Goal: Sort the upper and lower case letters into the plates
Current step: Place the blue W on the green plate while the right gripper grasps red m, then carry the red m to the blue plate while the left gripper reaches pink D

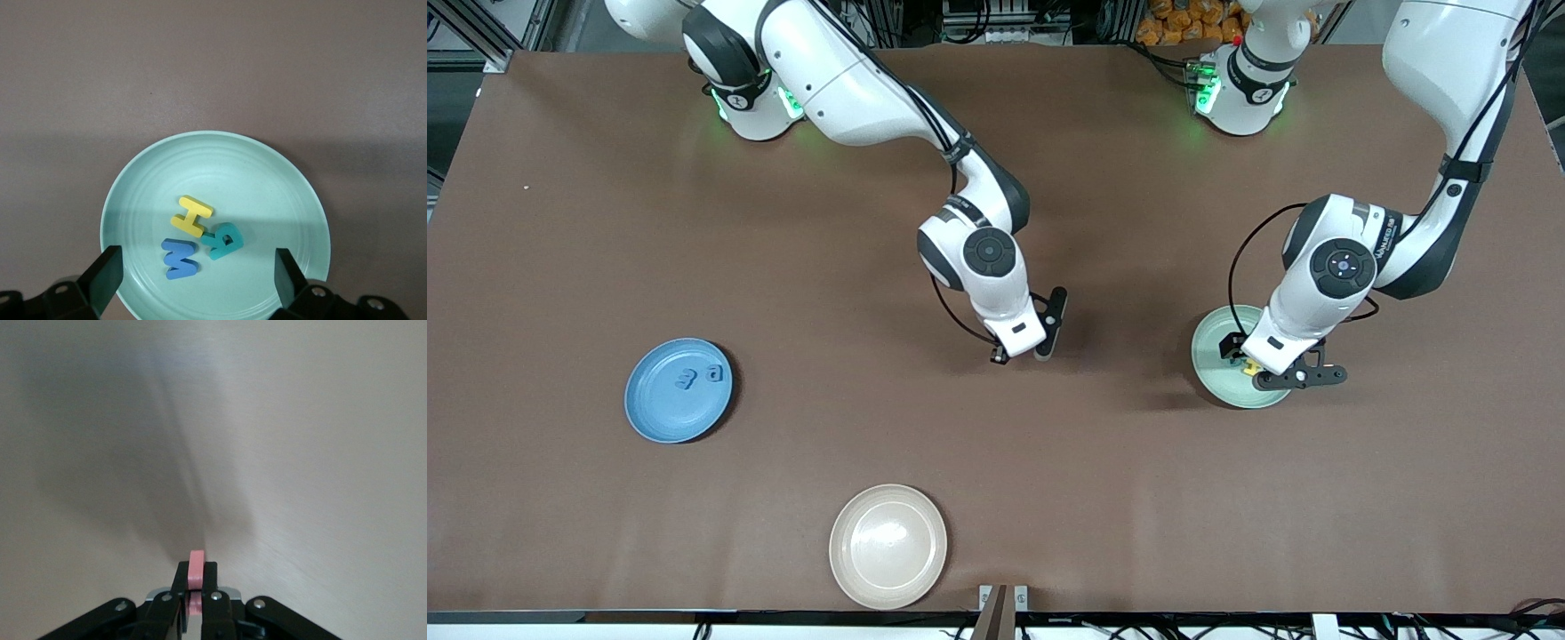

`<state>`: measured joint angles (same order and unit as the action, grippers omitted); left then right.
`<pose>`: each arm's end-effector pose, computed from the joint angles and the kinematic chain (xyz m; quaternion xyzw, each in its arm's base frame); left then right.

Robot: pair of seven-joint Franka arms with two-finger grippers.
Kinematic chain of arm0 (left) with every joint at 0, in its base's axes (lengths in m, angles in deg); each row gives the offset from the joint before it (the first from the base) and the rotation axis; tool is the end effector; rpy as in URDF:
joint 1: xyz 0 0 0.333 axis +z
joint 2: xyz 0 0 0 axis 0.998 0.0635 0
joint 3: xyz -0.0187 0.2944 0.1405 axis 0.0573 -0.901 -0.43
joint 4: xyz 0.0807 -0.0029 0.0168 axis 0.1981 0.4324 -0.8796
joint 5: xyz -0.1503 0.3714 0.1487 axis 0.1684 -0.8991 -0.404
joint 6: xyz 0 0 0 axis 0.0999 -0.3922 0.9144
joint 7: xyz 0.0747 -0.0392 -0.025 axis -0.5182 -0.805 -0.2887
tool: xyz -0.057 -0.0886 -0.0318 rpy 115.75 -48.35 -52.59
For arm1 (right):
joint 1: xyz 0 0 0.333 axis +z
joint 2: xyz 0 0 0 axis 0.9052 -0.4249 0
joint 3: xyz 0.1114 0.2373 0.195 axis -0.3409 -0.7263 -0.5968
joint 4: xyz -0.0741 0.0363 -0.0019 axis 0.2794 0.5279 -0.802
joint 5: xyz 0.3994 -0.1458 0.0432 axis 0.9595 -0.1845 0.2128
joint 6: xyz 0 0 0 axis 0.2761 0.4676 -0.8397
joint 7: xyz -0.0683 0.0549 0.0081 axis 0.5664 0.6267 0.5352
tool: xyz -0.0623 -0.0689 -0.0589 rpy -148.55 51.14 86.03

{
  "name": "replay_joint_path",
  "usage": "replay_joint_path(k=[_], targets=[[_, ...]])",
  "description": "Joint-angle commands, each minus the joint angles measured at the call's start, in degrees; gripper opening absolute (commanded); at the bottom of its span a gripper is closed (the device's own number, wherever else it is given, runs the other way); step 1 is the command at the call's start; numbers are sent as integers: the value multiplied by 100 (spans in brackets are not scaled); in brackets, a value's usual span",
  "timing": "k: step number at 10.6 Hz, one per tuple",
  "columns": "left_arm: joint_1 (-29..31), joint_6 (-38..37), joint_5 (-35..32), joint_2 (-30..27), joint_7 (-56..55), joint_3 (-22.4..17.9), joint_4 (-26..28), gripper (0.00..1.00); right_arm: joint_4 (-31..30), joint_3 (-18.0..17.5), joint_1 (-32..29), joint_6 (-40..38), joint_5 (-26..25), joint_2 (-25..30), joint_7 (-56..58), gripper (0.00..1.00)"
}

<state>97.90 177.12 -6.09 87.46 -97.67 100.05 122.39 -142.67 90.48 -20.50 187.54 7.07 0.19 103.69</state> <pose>0.6171 -0.1156 0.2457 -0.9977 -0.0190 -0.0232 0.0605 0.5876 0.5459 0.1932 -0.8100 -0.5842 -0.0503 0.0117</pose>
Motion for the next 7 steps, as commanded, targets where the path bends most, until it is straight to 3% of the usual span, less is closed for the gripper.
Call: replay_joint_path(k=[1,4,6,7], targets=[[-143,-90,135,10,180,-13,-133,100,-125,-71,-584,-280,-27,498,540,0],[-642,-90,135,18,180,197,-273,100,-484,-71,-1401,-1263,-26,1341,816,0],[-1160,-90,144,19,128,207,-361,100,-993,60,-1876,-1265,-44,1799,764,0],[-1415,-90,153,36,67,198,-361,100,-1292,296,-2000,-1230,-53,1932,764,0]])
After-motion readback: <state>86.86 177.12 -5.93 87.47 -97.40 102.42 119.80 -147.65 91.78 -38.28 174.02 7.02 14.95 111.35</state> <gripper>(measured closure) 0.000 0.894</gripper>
